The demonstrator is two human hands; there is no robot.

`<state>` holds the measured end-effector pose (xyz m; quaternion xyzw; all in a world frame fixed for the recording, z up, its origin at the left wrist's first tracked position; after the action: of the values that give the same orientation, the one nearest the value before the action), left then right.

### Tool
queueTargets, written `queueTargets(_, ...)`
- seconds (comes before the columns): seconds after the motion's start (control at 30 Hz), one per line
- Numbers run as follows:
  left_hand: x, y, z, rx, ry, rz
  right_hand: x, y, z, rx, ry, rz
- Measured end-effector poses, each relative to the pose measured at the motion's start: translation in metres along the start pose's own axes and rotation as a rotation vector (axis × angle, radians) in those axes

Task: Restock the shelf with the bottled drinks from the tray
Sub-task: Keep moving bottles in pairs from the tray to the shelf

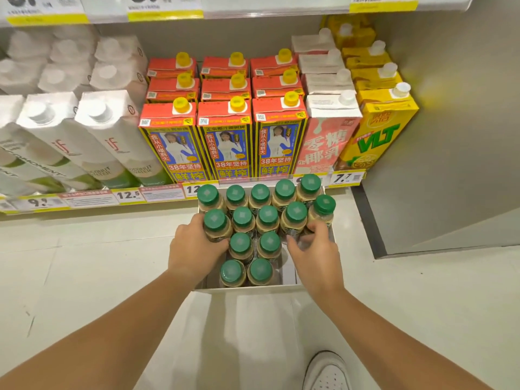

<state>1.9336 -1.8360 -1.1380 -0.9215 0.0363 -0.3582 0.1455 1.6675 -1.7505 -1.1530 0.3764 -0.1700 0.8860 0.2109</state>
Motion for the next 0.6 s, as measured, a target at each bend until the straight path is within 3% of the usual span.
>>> queueTargets(0.23,-0.001,0.003,0.002,-0.006,-0.009,0.020,-0.006,0.027,0.011,0.126,-0.156,0.074)
queueTargets(0.37,0.000,0.006,0.001,-0.016,-0.015,0.039,-0.007,0.039,0.015,0.129,-0.093,0.073)
queueTargets(0.6,0.013,-0.007,0.004,-0.116,-0.248,0.039,0.006,0.019,0.019,0.201,-0.014,0.015)
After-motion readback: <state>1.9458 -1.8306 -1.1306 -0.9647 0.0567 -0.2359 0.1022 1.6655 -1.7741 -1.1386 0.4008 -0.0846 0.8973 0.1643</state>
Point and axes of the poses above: each hand's wrist, its own y-axis towards the middle knuckle, its own x-axis out of the back of the hand, z = x × y, the point moved 8 cm from there along y, towards the middle knuckle, and after that the axes turned 9 degrees about -y, right-handed, at the moved point
